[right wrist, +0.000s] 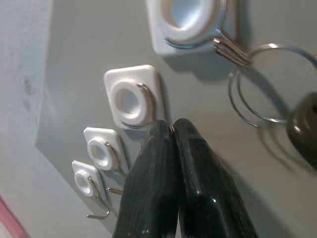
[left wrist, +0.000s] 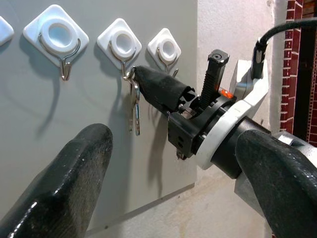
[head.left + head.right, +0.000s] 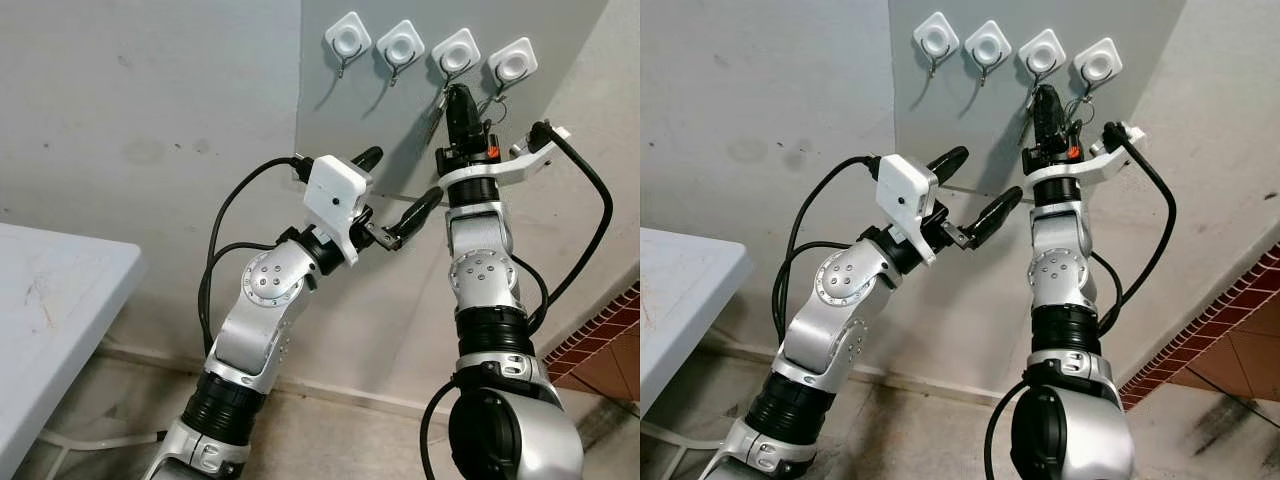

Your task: Hang keys on a hook

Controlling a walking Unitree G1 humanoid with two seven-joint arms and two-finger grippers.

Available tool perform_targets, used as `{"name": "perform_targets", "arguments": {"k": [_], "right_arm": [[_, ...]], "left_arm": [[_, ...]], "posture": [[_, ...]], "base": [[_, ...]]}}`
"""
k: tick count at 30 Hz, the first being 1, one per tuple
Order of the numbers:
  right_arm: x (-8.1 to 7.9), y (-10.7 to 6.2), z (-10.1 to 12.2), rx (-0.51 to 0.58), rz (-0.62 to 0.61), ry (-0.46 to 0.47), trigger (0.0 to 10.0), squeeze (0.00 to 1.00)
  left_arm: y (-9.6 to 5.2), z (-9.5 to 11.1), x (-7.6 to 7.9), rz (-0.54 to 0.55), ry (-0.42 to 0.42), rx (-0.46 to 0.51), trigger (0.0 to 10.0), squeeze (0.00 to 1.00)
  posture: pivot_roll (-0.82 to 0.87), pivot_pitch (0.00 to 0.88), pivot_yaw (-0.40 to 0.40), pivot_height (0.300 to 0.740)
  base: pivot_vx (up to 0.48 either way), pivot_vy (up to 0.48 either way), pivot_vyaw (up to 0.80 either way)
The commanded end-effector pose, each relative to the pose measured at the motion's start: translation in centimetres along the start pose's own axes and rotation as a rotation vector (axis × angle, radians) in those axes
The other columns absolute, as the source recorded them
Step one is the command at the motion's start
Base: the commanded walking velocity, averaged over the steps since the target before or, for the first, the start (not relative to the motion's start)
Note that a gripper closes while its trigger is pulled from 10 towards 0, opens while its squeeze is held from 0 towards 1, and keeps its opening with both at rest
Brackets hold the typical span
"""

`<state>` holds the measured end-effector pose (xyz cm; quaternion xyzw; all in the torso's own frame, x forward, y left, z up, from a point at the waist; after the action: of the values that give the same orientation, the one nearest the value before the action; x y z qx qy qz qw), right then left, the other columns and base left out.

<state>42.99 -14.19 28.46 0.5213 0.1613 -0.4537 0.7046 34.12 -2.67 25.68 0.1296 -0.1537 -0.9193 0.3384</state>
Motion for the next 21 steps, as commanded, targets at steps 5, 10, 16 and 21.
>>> {"name": "perform_targets", "arguments": {"k": [5, 10, 16, 21], "right_arm": [[0.6, -0.3, 0.5, 0.012, -0.022, -0.012, 10.0, 0.0], [0.4, -0.6, 0.4, 0.005, -0.008, -0.058, 10.0, 1.0], [0.6, -1.4, 0.0, -0.013, 0.002, -0.128, 10.0, 1.0], [0.4, -2.0, -0.8, -0.047, 0.023, -0.208, 10.0, 1.0]], "left_arm": [[0.3, 0.2, 0.5, -0.017, -0.006, 0.005, 10.0, 0.0], [0.3, 0.2, 0.4, -0.008, -0.009, 0.004, 10.0, 0.0], [0.0, -0.1, 0.1, 0.016, -0.014, -0.003, 10.0, 0.0], [-0.3, -0.6, -0.3, 0.047, -0.009, -0.015, 10.0, 0.0]], "posture": [[-0.03, 0.074, -0.053, 0.74], [-0.03, 0.074, -0.056, 0.74], [-0.03, 0.073, -0.058, 0.74], [-0.02, 0.069, -0.061, 0.74]], "base": [[0.0, 0.0, 0.0], [0.0, 0.0, 0.0], [0.0, 0.0, 0.0], [0.0, 0.0, 0.0]]}}
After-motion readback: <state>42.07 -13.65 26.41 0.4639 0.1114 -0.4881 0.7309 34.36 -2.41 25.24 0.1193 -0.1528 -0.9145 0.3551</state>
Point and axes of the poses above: a point about 5 cm out from each wrist's last joint towards the gripper, its own y axis pointing out of the wrist towards the gripper, its own z axis along the axis of the wrist's last joint, x = y × z, the point moved 6 cm from there along y, pointing out of the wrist towards the gripper, and after that the axes turned 1 degree about -y, right-handed, at the moved point
